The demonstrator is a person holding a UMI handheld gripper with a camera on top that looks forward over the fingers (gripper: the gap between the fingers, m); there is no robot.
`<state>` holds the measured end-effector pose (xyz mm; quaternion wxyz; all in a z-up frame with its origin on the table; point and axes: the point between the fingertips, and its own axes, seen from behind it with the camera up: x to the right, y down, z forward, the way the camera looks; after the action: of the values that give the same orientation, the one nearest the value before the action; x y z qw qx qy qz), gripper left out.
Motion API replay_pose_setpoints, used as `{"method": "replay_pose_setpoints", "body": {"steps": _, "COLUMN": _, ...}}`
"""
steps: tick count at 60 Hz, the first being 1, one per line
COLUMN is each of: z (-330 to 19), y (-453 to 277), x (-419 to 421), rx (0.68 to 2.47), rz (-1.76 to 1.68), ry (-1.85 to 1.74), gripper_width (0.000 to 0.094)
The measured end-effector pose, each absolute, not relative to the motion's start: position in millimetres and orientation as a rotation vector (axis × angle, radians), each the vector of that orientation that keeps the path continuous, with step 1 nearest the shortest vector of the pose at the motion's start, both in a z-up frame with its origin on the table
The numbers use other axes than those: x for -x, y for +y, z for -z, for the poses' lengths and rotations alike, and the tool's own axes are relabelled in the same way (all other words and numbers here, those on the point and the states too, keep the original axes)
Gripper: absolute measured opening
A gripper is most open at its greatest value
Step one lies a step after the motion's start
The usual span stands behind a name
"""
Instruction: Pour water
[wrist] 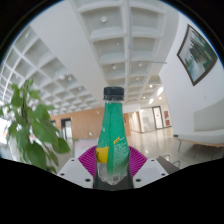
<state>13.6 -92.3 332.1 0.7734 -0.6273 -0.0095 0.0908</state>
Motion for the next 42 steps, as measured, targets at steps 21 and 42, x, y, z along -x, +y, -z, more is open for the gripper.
{"method": "replay_pose_setpoints", "body": {"steps": 21, "z": -103.0, "y": -49.1, "x": -65.4, "rx": 1.793, "rz": 0.036, "ry": -0.107, "gripper_width": 0.0393}}
{"method": "replay_pose_setpoints", "body": {"steps": 42, "z": -68.8, "y": -55.5, "x": -79.1, "rx": 1.877, "rz": 0.039, "ry": -0.064, "gripper_width": 0.058}}
